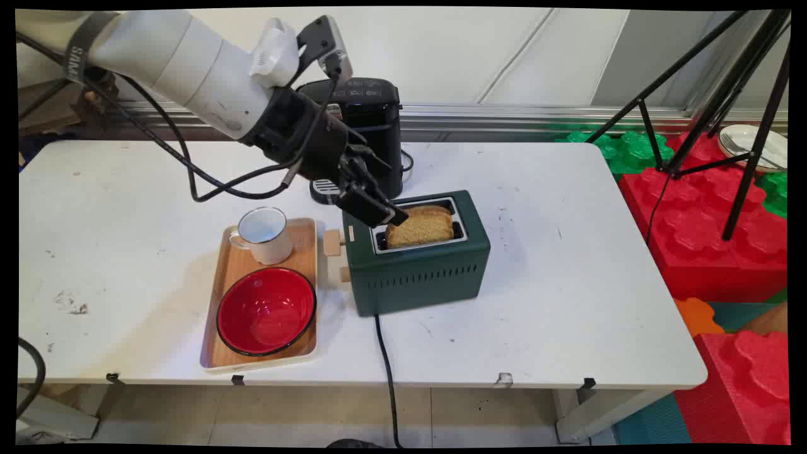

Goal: Press the toaster switch

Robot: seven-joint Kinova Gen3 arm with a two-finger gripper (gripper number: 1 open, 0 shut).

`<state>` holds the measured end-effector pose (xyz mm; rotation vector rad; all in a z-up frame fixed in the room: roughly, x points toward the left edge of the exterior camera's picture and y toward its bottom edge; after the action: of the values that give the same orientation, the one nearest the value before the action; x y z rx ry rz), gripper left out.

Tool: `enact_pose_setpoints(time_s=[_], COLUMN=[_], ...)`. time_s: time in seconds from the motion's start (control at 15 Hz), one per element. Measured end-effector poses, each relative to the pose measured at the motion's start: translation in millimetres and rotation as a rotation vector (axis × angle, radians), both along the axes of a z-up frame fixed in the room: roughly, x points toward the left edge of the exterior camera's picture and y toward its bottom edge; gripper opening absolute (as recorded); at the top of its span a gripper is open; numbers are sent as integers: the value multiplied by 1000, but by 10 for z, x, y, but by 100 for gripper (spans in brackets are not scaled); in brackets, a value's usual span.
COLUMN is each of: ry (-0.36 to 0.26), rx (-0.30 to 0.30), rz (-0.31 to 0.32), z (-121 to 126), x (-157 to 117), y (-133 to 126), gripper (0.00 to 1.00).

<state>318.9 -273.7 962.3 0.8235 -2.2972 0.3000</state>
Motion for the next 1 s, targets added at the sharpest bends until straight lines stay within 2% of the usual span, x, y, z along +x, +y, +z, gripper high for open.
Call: enact_pose_setpoints(time_s=[0.47, 1.0], ry=[19, 9], rx=[25, 12], rz=[34, 19], z=[28, -28], x=[260, 579], y=[175, 340], gripper=[100, 100])
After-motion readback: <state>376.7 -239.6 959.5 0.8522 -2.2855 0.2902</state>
